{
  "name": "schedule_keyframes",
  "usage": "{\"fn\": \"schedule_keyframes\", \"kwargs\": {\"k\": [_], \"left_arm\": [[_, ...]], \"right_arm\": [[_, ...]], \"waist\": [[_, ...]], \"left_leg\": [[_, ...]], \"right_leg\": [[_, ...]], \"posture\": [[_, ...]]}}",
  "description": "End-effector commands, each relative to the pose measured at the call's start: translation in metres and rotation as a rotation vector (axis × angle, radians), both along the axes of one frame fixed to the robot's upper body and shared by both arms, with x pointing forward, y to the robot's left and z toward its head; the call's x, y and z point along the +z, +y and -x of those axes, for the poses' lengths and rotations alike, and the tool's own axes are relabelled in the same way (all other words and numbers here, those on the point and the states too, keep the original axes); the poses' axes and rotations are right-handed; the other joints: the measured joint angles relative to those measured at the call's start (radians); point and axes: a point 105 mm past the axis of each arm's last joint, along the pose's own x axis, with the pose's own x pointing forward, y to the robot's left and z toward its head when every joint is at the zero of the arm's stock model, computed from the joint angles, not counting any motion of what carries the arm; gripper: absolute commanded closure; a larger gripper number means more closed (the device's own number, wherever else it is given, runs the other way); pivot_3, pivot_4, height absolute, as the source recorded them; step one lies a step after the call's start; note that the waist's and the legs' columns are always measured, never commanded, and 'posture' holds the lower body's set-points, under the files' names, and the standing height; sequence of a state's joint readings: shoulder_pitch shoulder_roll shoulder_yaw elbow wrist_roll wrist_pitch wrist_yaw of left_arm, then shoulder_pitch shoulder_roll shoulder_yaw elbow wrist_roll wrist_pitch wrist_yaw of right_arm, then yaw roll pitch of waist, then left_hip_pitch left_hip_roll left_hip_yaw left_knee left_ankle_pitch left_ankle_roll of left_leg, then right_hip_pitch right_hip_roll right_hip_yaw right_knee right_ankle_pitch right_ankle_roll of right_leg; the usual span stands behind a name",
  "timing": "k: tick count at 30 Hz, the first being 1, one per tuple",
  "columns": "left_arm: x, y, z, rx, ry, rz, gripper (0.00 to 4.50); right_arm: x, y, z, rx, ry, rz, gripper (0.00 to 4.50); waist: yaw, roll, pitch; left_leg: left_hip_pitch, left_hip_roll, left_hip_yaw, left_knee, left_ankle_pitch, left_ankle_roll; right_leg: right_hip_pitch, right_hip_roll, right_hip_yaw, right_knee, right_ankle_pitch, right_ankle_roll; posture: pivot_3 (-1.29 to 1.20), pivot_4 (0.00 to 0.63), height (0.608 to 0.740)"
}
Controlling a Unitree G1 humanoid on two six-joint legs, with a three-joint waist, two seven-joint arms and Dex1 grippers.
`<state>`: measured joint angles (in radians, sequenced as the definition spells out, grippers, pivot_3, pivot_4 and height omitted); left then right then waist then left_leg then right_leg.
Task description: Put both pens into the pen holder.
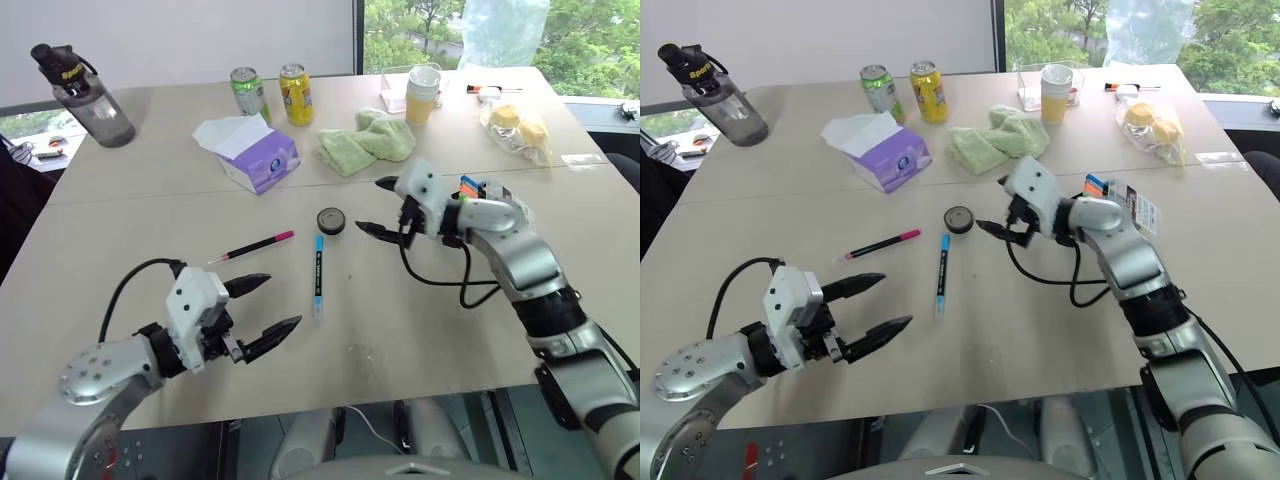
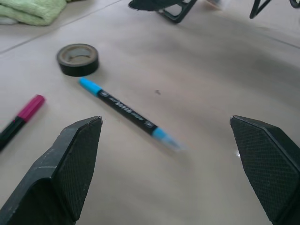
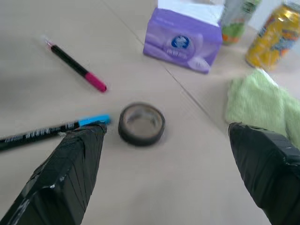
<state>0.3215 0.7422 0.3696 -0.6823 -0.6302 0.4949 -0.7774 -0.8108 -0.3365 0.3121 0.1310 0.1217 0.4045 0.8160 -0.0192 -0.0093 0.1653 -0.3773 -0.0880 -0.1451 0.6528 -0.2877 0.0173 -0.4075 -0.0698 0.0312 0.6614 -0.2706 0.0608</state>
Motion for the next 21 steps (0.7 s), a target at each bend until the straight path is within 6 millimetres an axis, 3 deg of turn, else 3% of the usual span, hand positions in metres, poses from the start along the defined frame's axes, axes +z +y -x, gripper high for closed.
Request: {"fn": "schedule_keyframes", "kwargs": {"k": [1, 4, 10, 13, 20, 21], "left_arm": [[0.006, 0.013, -0.001, 0.069, -0.032, -0.032, 0.0], [0.005, 0.023, 0.003, 0.142, -0.037, -0.032, 0.0], [0.003, 0.037, 0.018, 0.241, -0.026, -0.017, 0.0], [-0.002, 0.039, 0.025, 0.263, -0.004, -0.016, 0.0], [-0.005, 0.04, 0.023, 0.275, -0.013, -0.017, 0.0], [-0.005, 0.04, 0.022, 0.275, -0.015, -0.018, 0.0]], "right_arm": [[0.007, 0.03, 0.002, 0.087, -0.005, 0.071, 0.03], [-0.003, 0.05, 0.005, 0.147, 0.016, 0.153, 0.03], [-0.025, 0.063, 0.001, 0.164, 0.055, 0.253, 0.03], [-0.036, 0.067, -0.008, 0.132, 0.093, 0.277, 0.89], [-0.047, 0.073, -0.027, 0.073, 0.09, 0.366, 4.25], [-0.048, 0.073, -0.029, 0.061, 0.092, 0.376, 4.39]], "waist": [[-0.01, 0.0, 0.0], [-0.023, 0.0, 0.0], [-0.022, 0.0, 0.0], [-0.024, 0.0, 0.0], [-0.024, 0.0, 0.0], [-0.024, 0.0, 0.0]], "left_leg": [[-0.005, 0.0, 0.0, 0.001, 0.0, 0.0], [-0.006, 0.0, 0.0, 0.001, 0.0, 0.0], [-0.005, 0.0, 0.0, 0.001, 0.0, -0.001], [-0.005, 0.0, 0.001, 0.001, 0.001, -0.001], [-0.004, 0.001, 0.001, 0.0, 0.001, -0.002], [-0.004, 0.001, 0.001, 0.0, 0.001, -0.002]], "right_leg": [[-0.005, 0.0, 0.0, 0.001, 0.0, 0.0], [-0.006, 0.0, -0.002, 0.001, 0.0, 0.0], [-0.006, -0.001, -0.002, 0.001, 0.0, 0.0], [-0.006, 0.0, -0.001, 0.002, 0.001, -0.001], [-0.007, 0.001, -0.001, 0.003, 0.001, -0.002], [-0.007, 0.001, -0.001, 0.003, 0.001, -0.002]], "posture": [[0.0, 0.15, 0.74], [0.0, 0.15, 0.74], [0.0, 0.15, 0.74], [0.0, 0.15, 0.74], [0.0, 0.15, 0.74], [0.0, 0.15, 0.74]]}}
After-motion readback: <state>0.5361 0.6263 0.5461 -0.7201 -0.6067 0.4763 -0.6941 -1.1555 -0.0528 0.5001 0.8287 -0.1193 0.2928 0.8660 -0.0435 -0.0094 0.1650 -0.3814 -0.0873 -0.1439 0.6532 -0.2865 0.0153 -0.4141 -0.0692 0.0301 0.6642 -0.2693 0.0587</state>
